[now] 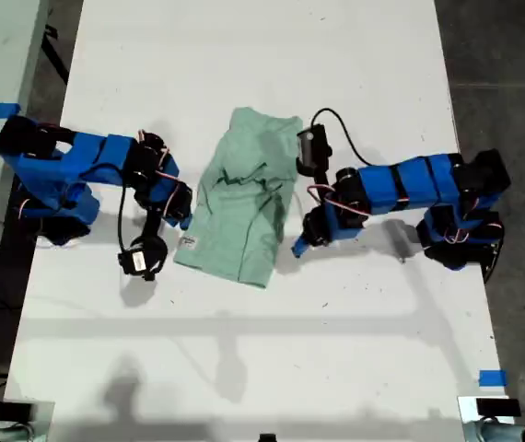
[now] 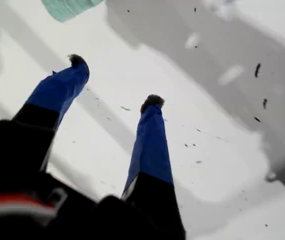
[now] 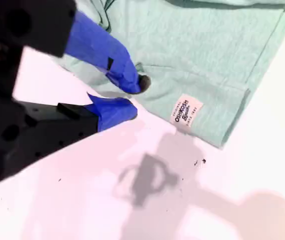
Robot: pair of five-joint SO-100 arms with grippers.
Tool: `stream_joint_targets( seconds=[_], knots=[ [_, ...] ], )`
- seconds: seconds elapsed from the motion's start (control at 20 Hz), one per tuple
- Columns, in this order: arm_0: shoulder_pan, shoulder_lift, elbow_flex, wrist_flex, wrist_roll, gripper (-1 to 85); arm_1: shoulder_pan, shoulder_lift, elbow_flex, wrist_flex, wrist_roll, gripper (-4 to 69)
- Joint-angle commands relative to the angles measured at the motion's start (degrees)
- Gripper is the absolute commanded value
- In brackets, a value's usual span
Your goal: Fold tshirt
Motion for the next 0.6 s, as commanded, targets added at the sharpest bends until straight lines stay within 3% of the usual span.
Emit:
stream_joint_targets(
  seconds=[0.0, 0.35, 0.45, 0.55],
  knots=[
    [1.9, 12.6, 5.8, 0.2, -2.6, 3.5, -0.8, -1.1, -10.0, -3.3, 1.4, 26.5],
    [4.3, 22.8, 12.9, -0.7, -0.6, 18.9, -1.6, -15.5, -27.9, -3.7, 2.6, 29.8],
    [4.9, 26.5, 15.9, -3.2, -0.6, 24.9, -1.8, -17.4, -30.8, -3.9, 2.5, 29.8],
    [4.9, 31.7, 23.2, -9.8, 0.1, 28.6, -1.9, -19.1, -31.6, -4.4, 2.6, 29.6]
  ],
)
